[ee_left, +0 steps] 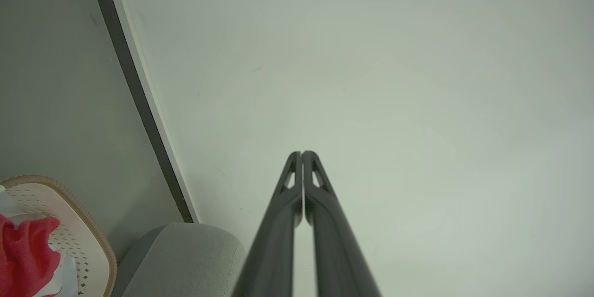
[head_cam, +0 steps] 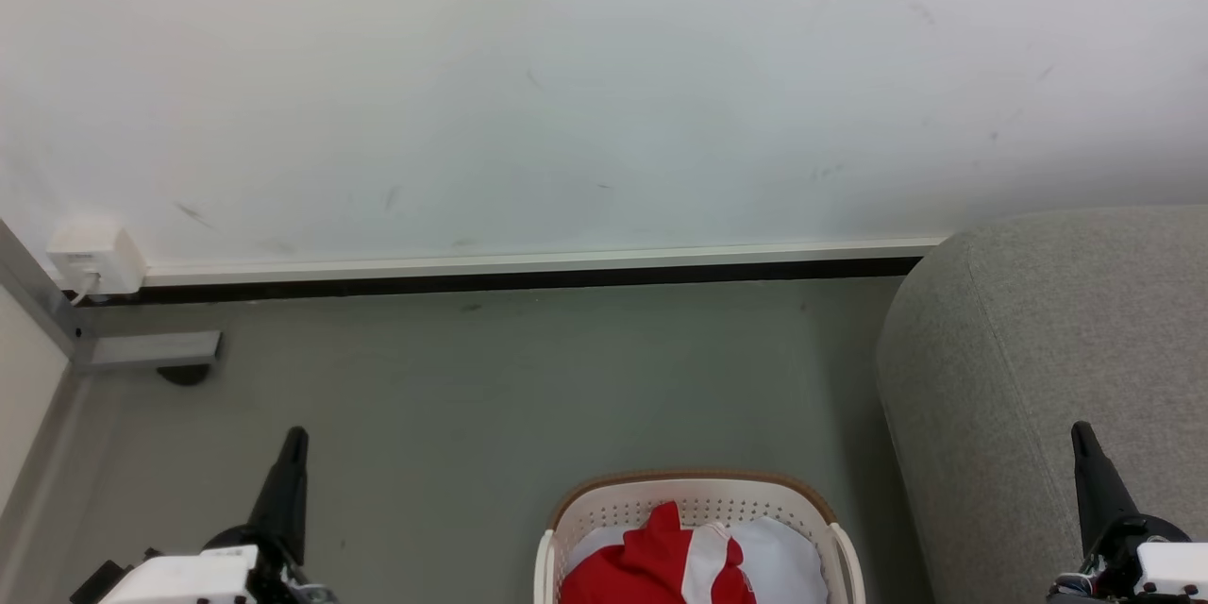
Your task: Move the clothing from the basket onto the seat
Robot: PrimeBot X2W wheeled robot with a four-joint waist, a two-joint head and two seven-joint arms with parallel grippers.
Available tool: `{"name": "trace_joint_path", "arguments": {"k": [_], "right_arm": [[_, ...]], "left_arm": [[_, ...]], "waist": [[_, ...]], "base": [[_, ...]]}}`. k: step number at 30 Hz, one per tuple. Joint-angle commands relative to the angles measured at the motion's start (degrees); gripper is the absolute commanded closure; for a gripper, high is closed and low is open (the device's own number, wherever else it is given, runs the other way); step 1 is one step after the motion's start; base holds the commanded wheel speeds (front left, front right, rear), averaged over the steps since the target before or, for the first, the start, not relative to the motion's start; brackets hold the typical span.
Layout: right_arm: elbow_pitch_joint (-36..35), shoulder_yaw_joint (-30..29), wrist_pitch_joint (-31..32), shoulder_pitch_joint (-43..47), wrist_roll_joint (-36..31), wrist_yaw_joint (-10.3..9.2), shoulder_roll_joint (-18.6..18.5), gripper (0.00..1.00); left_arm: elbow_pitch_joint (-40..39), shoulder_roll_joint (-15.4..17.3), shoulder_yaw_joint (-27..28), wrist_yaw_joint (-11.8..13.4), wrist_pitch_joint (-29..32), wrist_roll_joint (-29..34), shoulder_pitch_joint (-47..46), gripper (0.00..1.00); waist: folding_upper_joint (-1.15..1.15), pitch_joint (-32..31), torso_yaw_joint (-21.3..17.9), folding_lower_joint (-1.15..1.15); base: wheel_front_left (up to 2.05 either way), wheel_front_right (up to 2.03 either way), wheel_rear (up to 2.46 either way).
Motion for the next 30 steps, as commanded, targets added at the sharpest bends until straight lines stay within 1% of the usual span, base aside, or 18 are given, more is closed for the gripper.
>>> {"name": "trace_joint_path", "arguments": {"k": [1, 30], "right_arm": [[0.0, -0.21, 0.14, -0.29, 0.03, 0.45, -0.32, 1.0], [0.0, -0.21, 0.14, -0.3, 0.03, 0.45, -0.32, 1.0]], "left_arm": [[0.03, 0.38, 0.12, -0.13, 0.16, -0.72, -0.41, 1.0], [0.0, 0.38, 0.12, -0.13, 0.16, -0.72, -0.41, 1.0]], "waist": [[0.0, 0.0, 0.0, 0.0], [0.0, 0.0, 0.0, 0.0]], "base": [[0.0, 0.0, 0.0], [0.0, 0.0, 0.0]]}}
